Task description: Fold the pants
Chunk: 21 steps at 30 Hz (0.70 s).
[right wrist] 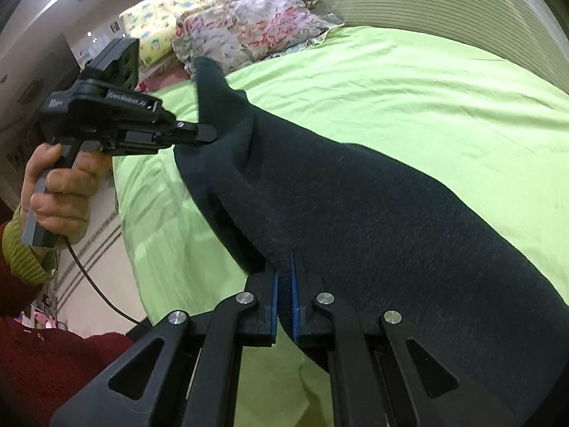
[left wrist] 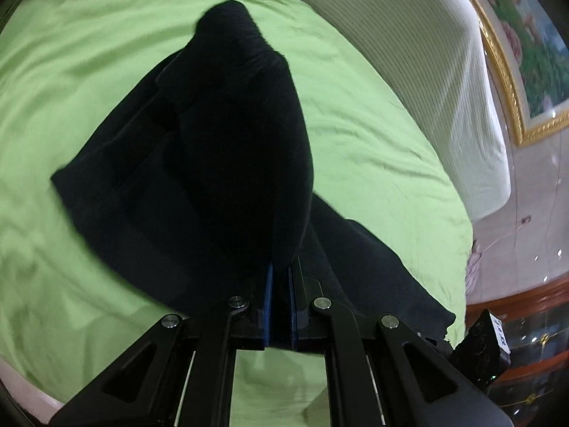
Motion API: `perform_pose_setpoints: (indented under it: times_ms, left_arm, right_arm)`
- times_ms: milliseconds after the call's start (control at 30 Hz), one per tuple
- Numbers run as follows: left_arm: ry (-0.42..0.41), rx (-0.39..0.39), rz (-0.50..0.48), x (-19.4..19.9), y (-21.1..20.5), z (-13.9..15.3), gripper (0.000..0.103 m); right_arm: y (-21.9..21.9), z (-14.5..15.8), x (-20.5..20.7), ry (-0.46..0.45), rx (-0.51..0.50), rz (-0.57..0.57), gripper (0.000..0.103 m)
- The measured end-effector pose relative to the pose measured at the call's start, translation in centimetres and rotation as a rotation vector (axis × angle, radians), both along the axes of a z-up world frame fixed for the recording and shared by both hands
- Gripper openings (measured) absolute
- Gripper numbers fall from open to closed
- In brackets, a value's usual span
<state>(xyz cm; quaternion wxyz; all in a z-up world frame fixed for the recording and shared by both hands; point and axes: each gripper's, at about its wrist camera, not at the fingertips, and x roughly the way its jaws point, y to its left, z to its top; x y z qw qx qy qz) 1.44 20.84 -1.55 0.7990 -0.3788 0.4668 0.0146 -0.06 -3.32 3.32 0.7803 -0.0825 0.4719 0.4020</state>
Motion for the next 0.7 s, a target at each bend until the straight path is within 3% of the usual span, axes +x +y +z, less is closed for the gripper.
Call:
perform_pose_setpoints:
  times_ms: [533,633,700]
  left_arm:
    - [-0.001,-0.068,0.018,-3.2,1.0,-4.6,0.009]
    - [0.003,-0.052,0.02,-3.5,0.8,-4.7,0.014]
    - [0.01,-0.045,0.034,-4.5,1.8,-4.1,0.021]
  right_arm:
    - [0.6,-0.5,0.6,0.025,-0.087,-0.001,0.011]
    - [0.4,-0.4,0.6,0.038,-0.085,-0.005,0.013]
    - [0.1,-0.2,0.6,0.057,-0.078,-0.008,0.021]
